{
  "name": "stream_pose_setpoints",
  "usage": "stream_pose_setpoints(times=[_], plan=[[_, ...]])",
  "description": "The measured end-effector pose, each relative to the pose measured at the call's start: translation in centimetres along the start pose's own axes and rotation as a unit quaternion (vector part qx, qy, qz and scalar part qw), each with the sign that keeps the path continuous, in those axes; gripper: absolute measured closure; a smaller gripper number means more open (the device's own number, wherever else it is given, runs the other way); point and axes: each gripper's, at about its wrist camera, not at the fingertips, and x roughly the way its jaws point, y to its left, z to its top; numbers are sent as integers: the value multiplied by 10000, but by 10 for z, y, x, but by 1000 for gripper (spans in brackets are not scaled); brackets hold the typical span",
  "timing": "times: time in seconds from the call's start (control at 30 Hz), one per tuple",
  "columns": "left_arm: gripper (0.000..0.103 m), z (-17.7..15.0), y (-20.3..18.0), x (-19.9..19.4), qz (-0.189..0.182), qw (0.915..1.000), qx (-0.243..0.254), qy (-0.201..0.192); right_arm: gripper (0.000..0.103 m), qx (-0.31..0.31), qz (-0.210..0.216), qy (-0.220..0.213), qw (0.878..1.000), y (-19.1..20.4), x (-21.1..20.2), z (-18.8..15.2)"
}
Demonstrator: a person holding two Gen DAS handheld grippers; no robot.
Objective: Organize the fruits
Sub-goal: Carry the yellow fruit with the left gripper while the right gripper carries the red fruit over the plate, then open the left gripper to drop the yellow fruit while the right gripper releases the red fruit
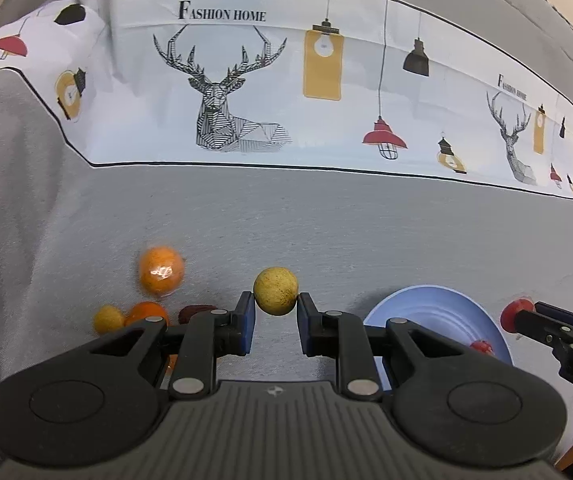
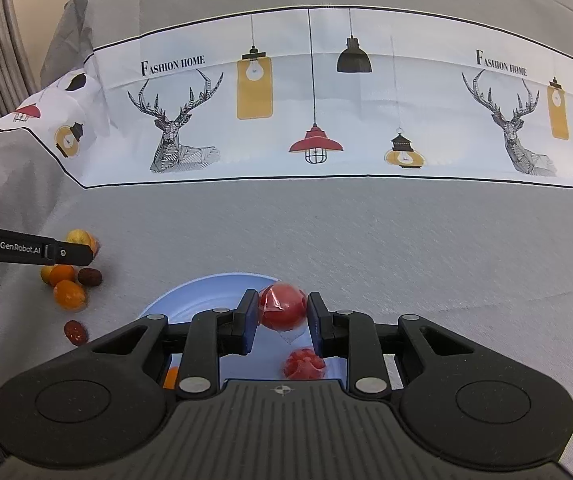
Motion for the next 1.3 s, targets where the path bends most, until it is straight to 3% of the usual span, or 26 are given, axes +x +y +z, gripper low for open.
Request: stream_pose_setpoints(times=[0.37,0.7,0.93,1.3], plan=[[79,-9,-33,-3,-390,9965,728,-111,75,4,-221,281,9994,-4,8,-5],[79,-30,-77,-3,-591,9800,1882,-259,75,-97,-256,536,9982,0,14,-11],[79,-34,-87,-5,-950,9747,2007,-271,75,-99,-287,583,9978,1,16,-11],[79,-34,-92,-6,-1102,9717,2072,-269,75,-80,-240,651,9976,0,20,-11]])
